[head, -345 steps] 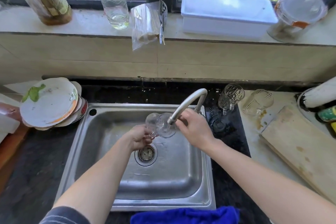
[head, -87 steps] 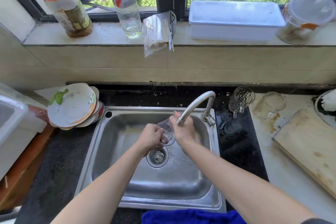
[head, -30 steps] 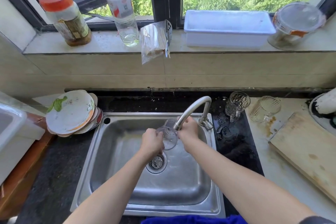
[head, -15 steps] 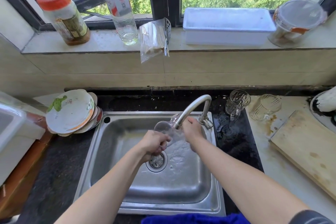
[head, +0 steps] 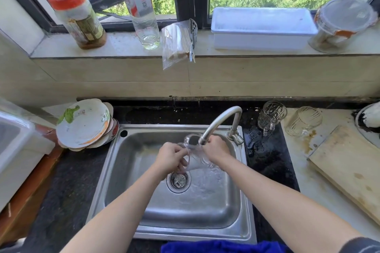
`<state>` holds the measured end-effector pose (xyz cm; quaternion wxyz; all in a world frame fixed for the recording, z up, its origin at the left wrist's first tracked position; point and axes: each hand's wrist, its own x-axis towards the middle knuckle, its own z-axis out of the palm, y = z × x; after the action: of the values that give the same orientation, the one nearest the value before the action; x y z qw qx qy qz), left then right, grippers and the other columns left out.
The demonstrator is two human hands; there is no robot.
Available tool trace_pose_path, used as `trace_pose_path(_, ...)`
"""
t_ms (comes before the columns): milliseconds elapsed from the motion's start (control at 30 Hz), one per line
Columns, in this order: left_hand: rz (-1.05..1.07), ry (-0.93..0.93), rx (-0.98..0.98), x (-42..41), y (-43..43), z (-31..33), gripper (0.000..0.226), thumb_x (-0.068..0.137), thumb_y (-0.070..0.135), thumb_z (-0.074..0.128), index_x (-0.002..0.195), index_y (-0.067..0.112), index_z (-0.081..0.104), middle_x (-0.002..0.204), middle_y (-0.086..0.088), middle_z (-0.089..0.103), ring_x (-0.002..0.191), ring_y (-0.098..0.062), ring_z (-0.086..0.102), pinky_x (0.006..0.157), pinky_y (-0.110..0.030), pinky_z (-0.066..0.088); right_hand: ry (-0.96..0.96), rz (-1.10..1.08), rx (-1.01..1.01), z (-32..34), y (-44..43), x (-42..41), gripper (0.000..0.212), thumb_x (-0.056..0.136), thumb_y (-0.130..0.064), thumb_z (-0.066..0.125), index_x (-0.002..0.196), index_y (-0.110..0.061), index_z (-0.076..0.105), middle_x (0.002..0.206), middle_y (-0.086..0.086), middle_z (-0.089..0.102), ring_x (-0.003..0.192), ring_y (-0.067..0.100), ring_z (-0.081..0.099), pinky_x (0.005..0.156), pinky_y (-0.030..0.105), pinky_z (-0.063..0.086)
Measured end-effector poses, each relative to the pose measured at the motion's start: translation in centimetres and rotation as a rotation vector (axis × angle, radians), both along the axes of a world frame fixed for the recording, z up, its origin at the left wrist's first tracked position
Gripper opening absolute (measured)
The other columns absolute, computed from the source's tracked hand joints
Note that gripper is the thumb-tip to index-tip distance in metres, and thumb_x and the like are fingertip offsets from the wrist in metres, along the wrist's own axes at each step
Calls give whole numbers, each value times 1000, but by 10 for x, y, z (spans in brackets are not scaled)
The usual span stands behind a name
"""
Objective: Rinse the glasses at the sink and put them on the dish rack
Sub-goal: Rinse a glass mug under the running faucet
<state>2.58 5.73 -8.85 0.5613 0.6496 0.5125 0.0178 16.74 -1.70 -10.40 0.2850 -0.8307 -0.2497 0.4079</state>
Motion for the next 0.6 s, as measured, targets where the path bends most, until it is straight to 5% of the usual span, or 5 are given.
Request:
trace_pose_path(100, 248, -91, -218, -1, -5, -10, 26, 97, 18, 54, 92, -7, 62, 53, -16, 61, 31, -12, 47, 32, -17, 32, 265, -192, 163, 2, -6, -4, 23, 94, -23, 51, 108, -24, 68, 98, -7, 67, 90, 15, 59, 72, 32, 48)
trace_pose_path(233, 268, -134, -388, -2, -9, -11, 25, 97, 20, 53, 99, -4, 60, 60, -16, 63, 33, -11, 47, 32, -16, 33, 658, -399, 119, 7, -7, 0, 29, 90, -35, 61, 109, -16, 70, 99, 0, 67, 84, 15, 63, 69, 37, 58)
trace_pose_path(333, 239, -69, -342, -2, -6, -9, 14, 97, 15, 54, 100, 2, 57, 77, -15, 62, 46, -15, 53, 38, -20, 41, 497, -395, 149, 6, -6, 3, 23, 88, -29, 60, 99, -11, 71, 91, 3, 66, 73, 17, 61, 56, 31, 55)
trace_pose_path(433, 414, -53, -211, -2, -1, -9, 9, 94, 5, 49, 101, 2, 54, 75, -13, 56, 53, -18, 48, 44, -24, 39, 197, -349, 206, 2, -7, 6, 14, 89, -26, 58, 95, -16, 65, 92, -4, 64, 84, 14, 59, 68, 30, 50)
trace_pose_path(600, 592, -204, -536, 15, -12, -7, 28, 100, 33, 41, 95, 7, 50, 73, -14, 70, 61, -25, 67, 61, -30, 44, -95, -192, 117, 2, -6, -4, 22, 90, -37, 57, 108, -27, 63, 109, -8, 65, 97, 18, 61, 76, 30, 43)
